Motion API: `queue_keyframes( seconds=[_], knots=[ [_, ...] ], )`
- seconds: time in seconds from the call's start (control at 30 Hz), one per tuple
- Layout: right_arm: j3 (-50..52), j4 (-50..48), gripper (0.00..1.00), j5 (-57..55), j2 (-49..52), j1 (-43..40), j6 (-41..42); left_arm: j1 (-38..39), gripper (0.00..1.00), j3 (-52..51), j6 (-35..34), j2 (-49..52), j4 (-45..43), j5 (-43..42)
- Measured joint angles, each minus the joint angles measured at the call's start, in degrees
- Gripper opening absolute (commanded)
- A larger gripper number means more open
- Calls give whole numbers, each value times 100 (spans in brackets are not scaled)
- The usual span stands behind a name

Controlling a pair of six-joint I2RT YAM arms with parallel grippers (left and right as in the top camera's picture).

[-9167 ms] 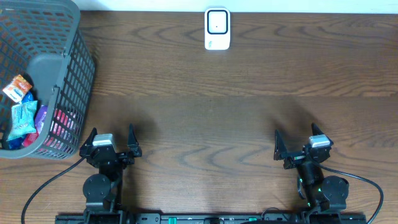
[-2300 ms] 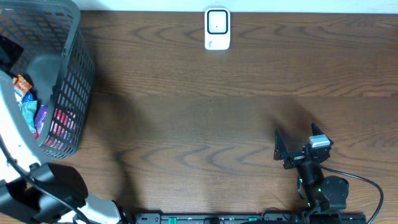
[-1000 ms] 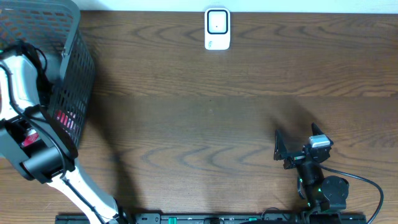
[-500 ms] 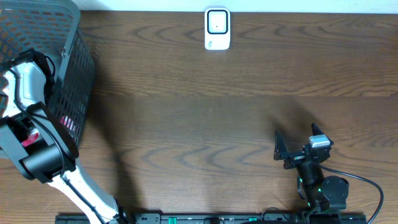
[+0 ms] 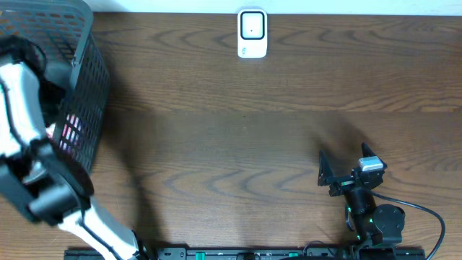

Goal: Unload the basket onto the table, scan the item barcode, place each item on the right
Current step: 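Grasp the purple-red snack pack in the basket with the left gripper, then lift the purple pack out and place it on the table center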

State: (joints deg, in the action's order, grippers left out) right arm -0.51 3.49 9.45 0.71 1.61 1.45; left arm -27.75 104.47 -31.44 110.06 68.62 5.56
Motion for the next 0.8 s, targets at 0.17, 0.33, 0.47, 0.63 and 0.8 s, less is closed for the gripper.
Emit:
queue_keyframes(
  seconds=[0.17, 0.33, 0.47, 0.63, 0.8],
  knots=[
    [0, 0, 99, 0, 0, 0, 0, 2, 8, 229, 39, -1617, -313, -356],
    [0, 0, 99, 2, 0, 0, 0, 0, 7, 278, 39, -2944, -448, -654],
    [0, 0, 99, 0, 0, 0, 0, 63, 7, 280, 35, -3519, -457, -1587],
    [0, 0, 99, 2, 0, 0, 0, 1045, 7, 278, 118, -3587, -529, -2706],
    [0, 0, 99, 0, 0, 0, 0, 2763, 7, 278, 807, -3224, -870, -3095]
  ],
)
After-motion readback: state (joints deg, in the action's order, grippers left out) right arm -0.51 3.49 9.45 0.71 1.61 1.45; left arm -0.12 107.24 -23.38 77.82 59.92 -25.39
